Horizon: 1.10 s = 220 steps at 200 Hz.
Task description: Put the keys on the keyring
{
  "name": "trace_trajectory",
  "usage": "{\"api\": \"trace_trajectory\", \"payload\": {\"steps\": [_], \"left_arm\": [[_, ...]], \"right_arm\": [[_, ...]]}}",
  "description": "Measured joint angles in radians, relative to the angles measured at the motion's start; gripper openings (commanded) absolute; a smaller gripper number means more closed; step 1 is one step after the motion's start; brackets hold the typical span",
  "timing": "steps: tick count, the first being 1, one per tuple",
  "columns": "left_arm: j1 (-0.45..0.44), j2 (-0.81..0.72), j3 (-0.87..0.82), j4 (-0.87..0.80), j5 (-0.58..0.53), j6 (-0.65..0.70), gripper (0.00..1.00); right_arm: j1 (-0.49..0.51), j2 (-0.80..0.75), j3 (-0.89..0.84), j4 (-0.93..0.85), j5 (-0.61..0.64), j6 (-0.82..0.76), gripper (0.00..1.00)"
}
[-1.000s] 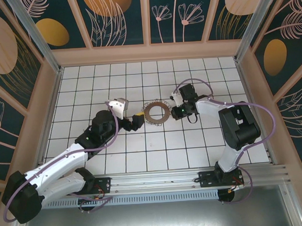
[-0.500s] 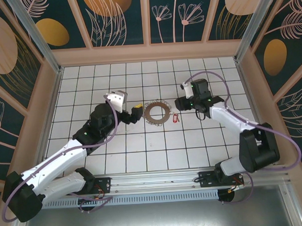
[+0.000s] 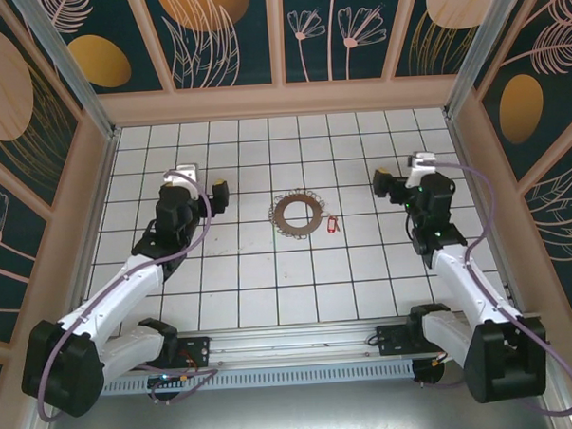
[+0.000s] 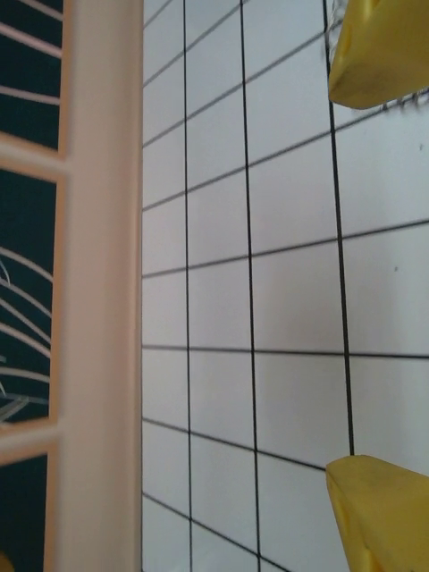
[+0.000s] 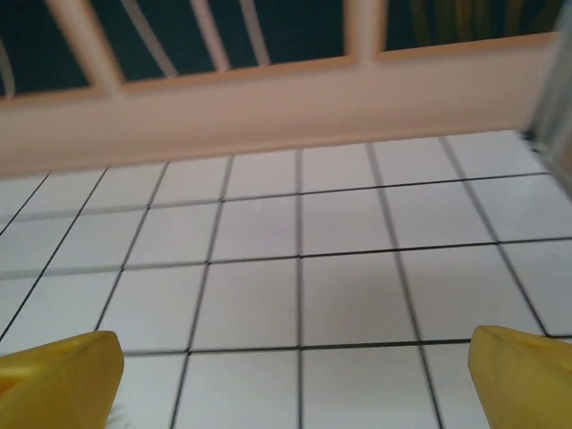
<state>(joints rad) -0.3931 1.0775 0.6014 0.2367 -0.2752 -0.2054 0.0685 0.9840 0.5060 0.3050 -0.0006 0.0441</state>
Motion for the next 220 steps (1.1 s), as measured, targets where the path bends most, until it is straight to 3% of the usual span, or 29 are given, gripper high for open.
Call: {"api": "trace_trajectory", "payload": {"steps": [25, 49, 92, 130, 176, 220], "left_arm": [[0.085, 0.011, -0.073, 0.098, -0.026, 0.0, 0.98], [0.146, 0.052, -0.115, 0.18, -0.059, -0.001, 0.99], [0.223, 0.117, -0.231, 0.385, -0.108, 0.005, 0.99], [0.233, 0.21, -0.257, 0.557, -0.13, 0.073, 0.99], [0.306, 0.342, -0.335, 0.789, -0.086, 0.116, 0.99], [0.384, 0.434, -0.35, 0.921, 0.048, 0.116, 0.99]], "right_arm": [[-0.082, 0.04, -0.167, 0.223, -0.007, 0.05, 0.99], [-0.093, 0.129, -0.283, 0.423, -0.02, 0.035, 0.99], [-0.101, 0.32, -0.312, 0.702, -0.026, -0.005, 0.99], [-0.101, 0.522, -0.345, 0.951, -0.02, -0.008, 0.99], [-0.101, 0.573, -0.346, 1.017, 0.013, -0.006, 0.99], [-0.1, 0.573, -0.33, 1.016, 0.055, -0.004, 0.99]]}}
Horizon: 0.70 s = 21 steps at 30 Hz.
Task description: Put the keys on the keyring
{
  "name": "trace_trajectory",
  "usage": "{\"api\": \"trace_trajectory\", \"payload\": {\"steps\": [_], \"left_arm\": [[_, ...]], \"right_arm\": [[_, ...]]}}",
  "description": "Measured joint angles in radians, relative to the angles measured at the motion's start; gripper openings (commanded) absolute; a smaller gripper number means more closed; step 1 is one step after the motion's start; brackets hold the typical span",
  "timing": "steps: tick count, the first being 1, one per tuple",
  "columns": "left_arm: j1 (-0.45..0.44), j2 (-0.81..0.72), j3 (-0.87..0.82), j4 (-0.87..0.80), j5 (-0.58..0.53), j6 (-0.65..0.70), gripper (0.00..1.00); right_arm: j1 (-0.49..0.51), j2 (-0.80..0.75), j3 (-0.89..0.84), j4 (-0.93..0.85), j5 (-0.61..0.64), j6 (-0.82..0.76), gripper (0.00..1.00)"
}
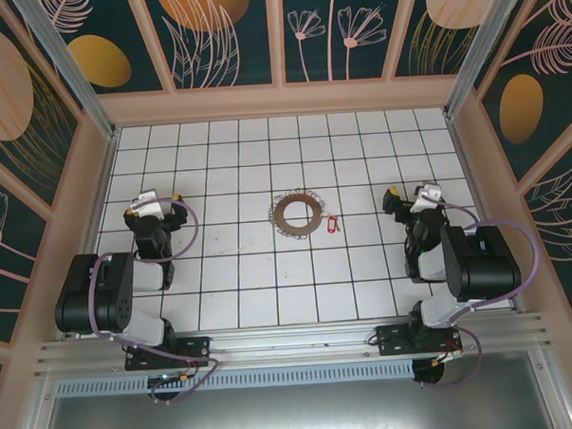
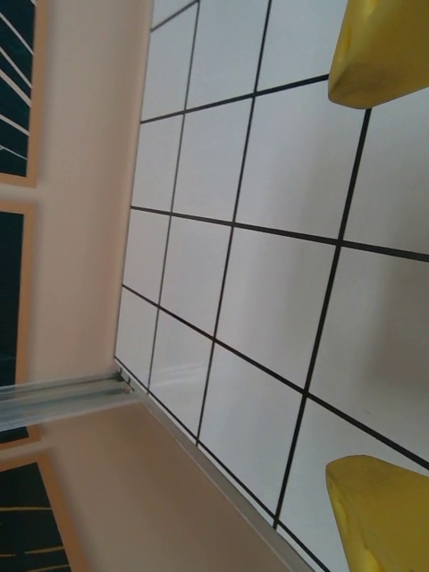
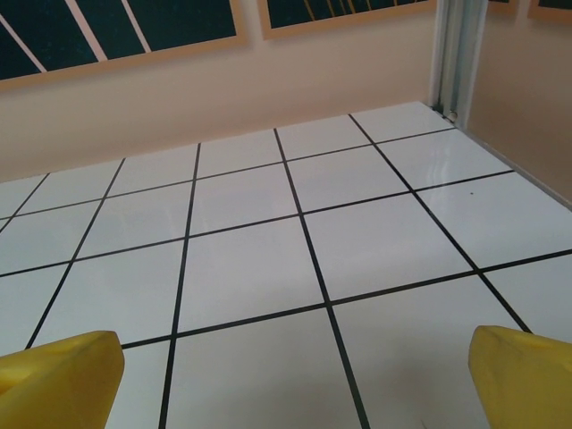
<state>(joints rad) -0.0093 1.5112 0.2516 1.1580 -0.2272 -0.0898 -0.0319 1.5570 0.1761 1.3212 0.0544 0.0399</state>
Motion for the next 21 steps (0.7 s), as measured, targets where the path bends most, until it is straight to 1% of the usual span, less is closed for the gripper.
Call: {"api": "trace_trajectory", "payload": {"steps": [4, 10, 21], "left_arm": [[0.001, 0.003, -0.002, 0.037, 0.041, 0.0, 0.99], [0.001, 0.003, -0.003, 0.063, 0.063, 0.0, 0.99], [0.001, 0.003, -0.003, 0.066, 0.063, 0.0, 0.98]], "right_arm": [[0.008, 0.0, 0.001, 0.0, 0.004, -0.005, 0.99], [0.016, 0.0, 0.016, -0.002, -0.026, -0.016, 0.99], [0.009, 0.0, 0.021, -0.011, -0.05, -0.015, 0.99]]}}
